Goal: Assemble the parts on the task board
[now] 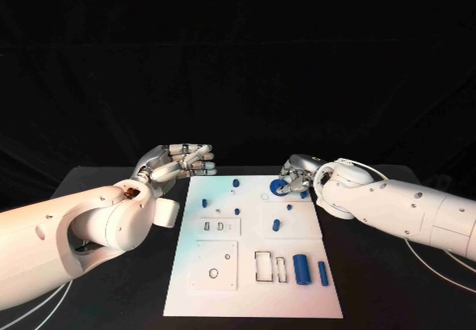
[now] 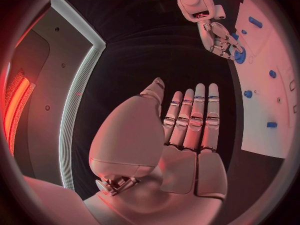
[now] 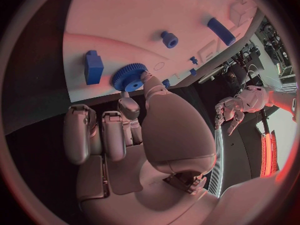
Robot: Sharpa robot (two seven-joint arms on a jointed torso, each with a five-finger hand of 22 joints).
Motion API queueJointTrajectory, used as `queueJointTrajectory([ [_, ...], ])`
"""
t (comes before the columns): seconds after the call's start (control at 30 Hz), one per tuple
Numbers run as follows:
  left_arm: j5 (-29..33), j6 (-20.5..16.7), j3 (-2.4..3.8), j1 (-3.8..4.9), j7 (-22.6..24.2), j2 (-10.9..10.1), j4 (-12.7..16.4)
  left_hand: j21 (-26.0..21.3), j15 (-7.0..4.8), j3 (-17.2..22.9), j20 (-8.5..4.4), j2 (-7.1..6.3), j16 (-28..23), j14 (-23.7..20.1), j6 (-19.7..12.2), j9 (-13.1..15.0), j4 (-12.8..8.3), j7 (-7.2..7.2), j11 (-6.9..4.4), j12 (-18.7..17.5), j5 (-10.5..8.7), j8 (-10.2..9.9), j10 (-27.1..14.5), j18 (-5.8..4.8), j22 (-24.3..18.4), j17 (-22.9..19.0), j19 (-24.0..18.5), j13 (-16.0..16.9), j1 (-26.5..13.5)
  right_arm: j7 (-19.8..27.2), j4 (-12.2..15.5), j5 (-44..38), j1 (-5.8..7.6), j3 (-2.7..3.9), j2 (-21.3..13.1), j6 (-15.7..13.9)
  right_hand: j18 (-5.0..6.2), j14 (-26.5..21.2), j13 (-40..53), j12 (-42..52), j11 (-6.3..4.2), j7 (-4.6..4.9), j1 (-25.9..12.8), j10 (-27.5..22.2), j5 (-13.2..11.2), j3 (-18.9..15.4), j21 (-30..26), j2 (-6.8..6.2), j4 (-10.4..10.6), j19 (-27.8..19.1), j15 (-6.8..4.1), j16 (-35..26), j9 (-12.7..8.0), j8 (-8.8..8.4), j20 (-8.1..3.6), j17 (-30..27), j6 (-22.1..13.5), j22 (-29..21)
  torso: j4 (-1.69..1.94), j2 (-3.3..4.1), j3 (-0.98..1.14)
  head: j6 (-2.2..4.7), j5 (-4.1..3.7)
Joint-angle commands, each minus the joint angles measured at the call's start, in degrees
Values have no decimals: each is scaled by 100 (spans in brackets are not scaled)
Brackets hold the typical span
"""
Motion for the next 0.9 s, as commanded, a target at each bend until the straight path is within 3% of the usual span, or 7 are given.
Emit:
queueJointTrajectory([
  [0.03, -23, 77, 5, 7, 31, 12, 6, 24, -2, -20, 3, -4, -36, -32, -13, -5, -8, 45, 9, -20, -11, -33, -27, 65, -3, 7, -10, -1, 50, 6, 5, -105, -35, -21, 7, 90, -91, 454, 166, 147, -43, -51, 159, 130, -59, 74, 67, 114, -65, 79, -17, 42, 68, 134, -16, 784, 213, 637, 0, -2, 1, 3, -1],
  [0.23, -23, 74, 5, 7, 24, 10, 5, 24, -2, -20, 3, -4, -36, -32, -13, -5, -8, 45, 9, -20, -11, -33, -27, 65, -3, 7, -10, -1, 50, 99, 61, -435, -43, -22, -17, -313, -124, 466, 426, 356, -191, -219, 542, 324, -275, 380, 172, 286, -279, 176, -140, 70, 187, 387, -119, 841, 570, 766, 2, -1, 0, 6, -3],
  [0.37, -23, 68, 5, 7, 19, 7, 2, 25, -1, -19, 3, -2, -39, -34, -13, -5, -8, 46, 9, -21, -11, -35, -27, 65, -3, 8, -11, 0, 50, 323, 133, -509, -47, -22, -45, -888, -131, 467, 493, 389, -233, -258, 625, 375, -11, 604, 188, 298, -358, 190, -182, 73, 236, 467, -174, 849, 626, 793, -1, -2, 0, 11, -2],
  [0.5, -23, 67, 5, 7, 15, 7, -2, 25, -1, -19, 3, -2, -39, -34, -13, -5, -8, 46, 9, -21, -11, -35, -27, 65, -3, 8, -11, 0, 50, 483, 246, -543, -48, -21, -61, -1315, -143, 469, 521, 399, -236, -264, 562, 403, 91, 723, 223, 259, -354, 222, -190, 78, 260, 491, -189, 860, 608, 838, 4, 0, -2, 32, -5],
  [0.73, -23, 66, 5, 7, 8, 9, -10, 25, -1, -17, 4, 3, -40, -35, -13, -5, -8, 46, 10, -22, -10, -36, -27, 65, -4, 9, -12, 0, 53, 591, 606, -626, -32, -16, -23, -1511, -147, 469, 538, 407, -234, -260, 507, 420, 95, 780, 234, 239, -337, 233, -189, 77, 267, 492, -192, 858, 584, 853, 8, 5, 8, 53, -1],
  [0.9, -23, 59, 5, 7, 9, 21, -18, 25, -1, -16, 4, 5, -42, -35, -13, -5, -9, 47, 10, -23, -10, -37, -27, 64, -4, 10, -14, 0, 55, 637, 667, -647, -25, -15, 220, -1457, -159, 474, 580, 438, -231, -252, 481, 454, 86, 849, 267, 229, -338, 263, -188, 88, 269, 482, -193, 882, 548, 893, 10, 5, -7, 80, -29],
])
